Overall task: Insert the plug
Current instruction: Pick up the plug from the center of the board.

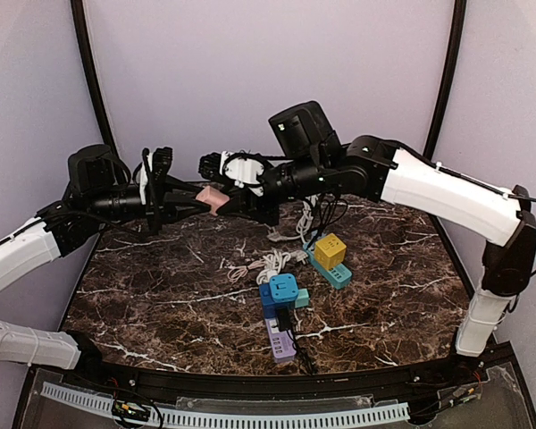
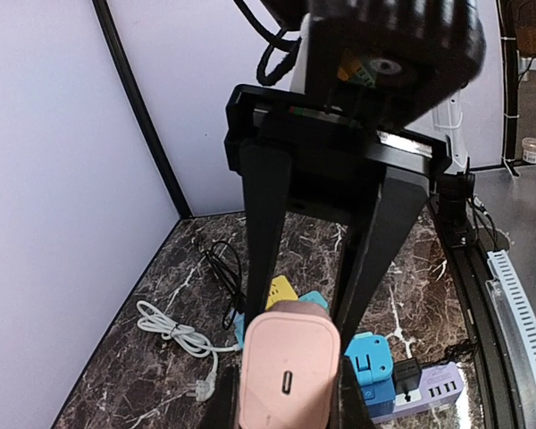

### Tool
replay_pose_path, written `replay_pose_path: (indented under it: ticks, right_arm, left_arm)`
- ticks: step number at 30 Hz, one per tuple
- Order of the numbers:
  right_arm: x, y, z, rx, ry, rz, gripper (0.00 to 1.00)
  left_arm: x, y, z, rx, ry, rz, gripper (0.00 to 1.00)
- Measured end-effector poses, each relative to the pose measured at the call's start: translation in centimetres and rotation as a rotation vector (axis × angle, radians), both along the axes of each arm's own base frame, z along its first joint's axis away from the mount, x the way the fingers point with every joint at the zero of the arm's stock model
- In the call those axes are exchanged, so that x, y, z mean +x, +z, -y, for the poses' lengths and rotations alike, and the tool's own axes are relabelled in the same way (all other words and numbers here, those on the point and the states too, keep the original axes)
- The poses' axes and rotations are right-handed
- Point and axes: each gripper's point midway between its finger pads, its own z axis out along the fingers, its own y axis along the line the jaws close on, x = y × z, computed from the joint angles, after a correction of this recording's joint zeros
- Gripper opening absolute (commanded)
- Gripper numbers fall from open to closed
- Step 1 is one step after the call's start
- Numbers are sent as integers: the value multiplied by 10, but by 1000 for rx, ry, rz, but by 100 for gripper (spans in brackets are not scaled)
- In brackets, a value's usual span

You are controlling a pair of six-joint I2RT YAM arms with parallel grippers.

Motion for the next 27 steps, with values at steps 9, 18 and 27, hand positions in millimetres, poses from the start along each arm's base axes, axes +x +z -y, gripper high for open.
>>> replay_pose_path:
  ticks: [9, 18, 27]
  right_arm:
    - [0, 0, -1, -5, 0, -16, 0]
    - [-1, 16, -2, 121, 26, -49, 0]
    - [-23, 57, 13, 385, 116, -81, 0]
  left_arm:
    - [-1, -1, 0, 16, -10, 48, 33]
    - [-18, 13, -7, -110, -52, -13, 71]
    - [-11, 48, -6, -292, -127, -118, 52]
